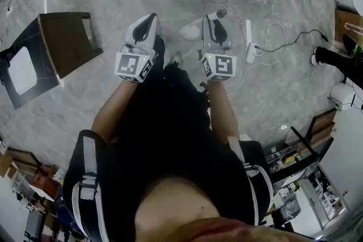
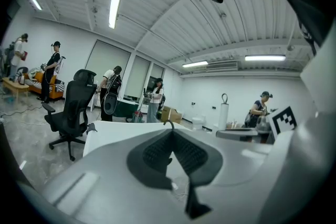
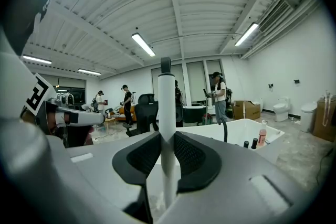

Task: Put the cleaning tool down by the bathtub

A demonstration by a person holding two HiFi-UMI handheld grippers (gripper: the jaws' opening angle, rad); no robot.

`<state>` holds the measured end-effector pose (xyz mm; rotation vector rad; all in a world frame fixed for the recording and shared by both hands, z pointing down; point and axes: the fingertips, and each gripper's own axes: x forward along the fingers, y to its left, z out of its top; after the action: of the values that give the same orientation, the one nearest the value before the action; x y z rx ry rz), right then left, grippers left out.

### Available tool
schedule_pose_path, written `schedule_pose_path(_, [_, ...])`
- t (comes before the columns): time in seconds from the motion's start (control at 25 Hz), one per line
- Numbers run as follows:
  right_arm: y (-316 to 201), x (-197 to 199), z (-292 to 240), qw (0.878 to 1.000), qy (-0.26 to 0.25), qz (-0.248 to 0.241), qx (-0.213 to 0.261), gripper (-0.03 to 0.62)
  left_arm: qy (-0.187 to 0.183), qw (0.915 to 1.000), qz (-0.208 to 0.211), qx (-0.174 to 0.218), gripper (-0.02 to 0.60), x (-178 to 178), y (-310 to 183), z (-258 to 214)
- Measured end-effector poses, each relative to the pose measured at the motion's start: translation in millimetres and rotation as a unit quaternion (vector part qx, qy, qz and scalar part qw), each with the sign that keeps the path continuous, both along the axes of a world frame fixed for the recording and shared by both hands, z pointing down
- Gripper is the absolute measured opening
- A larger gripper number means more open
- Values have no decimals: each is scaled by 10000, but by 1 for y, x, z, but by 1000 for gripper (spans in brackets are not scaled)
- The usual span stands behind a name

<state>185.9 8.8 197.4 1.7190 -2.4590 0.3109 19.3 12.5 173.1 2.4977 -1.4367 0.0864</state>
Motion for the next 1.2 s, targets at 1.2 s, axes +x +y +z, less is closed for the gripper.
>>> schedule_pose_path(1.2, [-145, -53, 253, 9965, 211, 5, -806, 84, 49, 9988, -226, -424, 8, -44, -143, 222])
